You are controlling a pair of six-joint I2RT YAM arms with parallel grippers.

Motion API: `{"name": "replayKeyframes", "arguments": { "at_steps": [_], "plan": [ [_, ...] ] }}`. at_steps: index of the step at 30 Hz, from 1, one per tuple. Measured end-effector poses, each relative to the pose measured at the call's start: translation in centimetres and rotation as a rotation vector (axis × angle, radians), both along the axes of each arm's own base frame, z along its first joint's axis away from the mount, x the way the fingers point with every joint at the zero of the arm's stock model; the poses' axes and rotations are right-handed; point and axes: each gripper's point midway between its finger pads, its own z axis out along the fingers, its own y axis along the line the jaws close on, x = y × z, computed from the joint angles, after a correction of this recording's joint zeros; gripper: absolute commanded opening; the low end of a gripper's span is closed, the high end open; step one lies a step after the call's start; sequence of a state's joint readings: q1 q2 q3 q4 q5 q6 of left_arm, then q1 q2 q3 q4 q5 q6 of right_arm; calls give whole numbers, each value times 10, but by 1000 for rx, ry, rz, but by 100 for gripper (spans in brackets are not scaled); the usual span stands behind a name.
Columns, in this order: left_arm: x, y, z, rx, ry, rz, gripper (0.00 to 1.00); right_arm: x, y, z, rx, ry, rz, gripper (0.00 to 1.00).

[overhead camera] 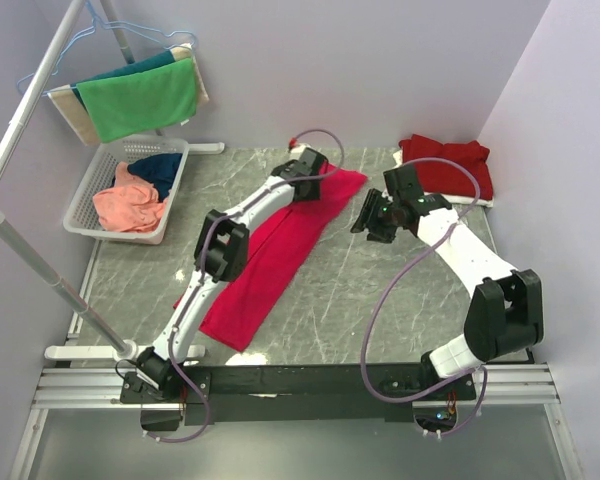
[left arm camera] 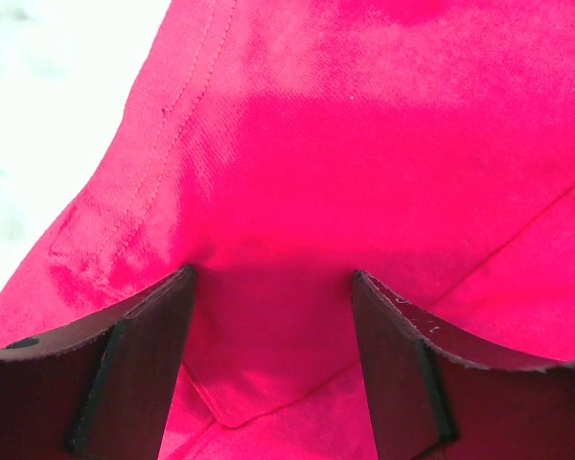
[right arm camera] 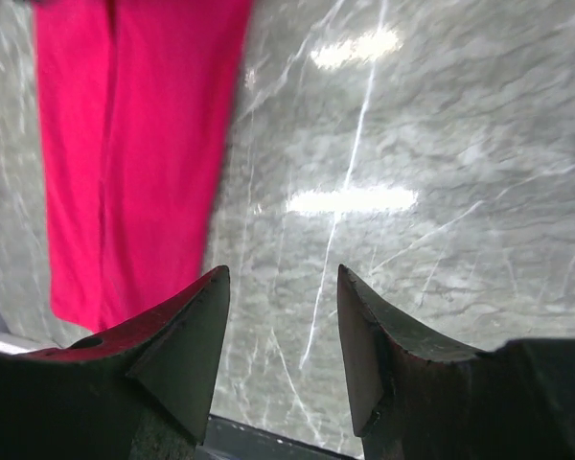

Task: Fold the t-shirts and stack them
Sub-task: Fold the tshirt

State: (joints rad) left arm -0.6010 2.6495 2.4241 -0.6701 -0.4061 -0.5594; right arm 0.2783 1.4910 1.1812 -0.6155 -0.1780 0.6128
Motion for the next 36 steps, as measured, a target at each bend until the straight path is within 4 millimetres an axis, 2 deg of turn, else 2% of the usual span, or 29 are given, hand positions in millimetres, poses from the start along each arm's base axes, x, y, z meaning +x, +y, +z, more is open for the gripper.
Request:
{"name": "replayKeyframes", "arguments": {
  "at_steps": [4,8,9,13,16,18,19,21,23,26,29,32,34,36],
  "plan": [
    [23,42,0,-11,-7,103,72,-9,14,-14,-30,39,53,54],
    [38,77,0,-9,-14,177,72,-22,30,-40,-94,125,115,53],
    [43,88,0,-11,-15,197,72,-29,37,-51,-127,158,147,53],
    [44,88,5,-56,-15,169,75,-36,48,-54,-174,179,201,54],
    [33,85,16,-107,10,127,77,-30,78,-45,-212,131,287,55],
    [30,82,33,-130,2,112,78,-26,106,-37,-237,84,357,56],
    [31,81,48,-142,-20,109,77,-26,117,-37,-249,71,387,56],
    [34,81,84,-164,-70,109,78,-27,143,-38,-285,40,455,56],
    [38,84,125,-185,-139,114,78,-36,169,-47,-324,29,536,56],
    [34,100,176,-196,-214,139,78,-55,204,-69,-378,34,664,56],
    [31,127,203,-187,-246,180,78,-74,231,-88,-419,43,777,56],
    [32,157,204,-158,-235,228,78,-90,254,-100,-441,38,867,56],
    [31,175,191,-129,-202,257,78,-97,264,-104,-447,34,911,56],
    [24,188,169,-93,-142,272,78,-100,269,-106,-452,32,932,56]
  ]
}}
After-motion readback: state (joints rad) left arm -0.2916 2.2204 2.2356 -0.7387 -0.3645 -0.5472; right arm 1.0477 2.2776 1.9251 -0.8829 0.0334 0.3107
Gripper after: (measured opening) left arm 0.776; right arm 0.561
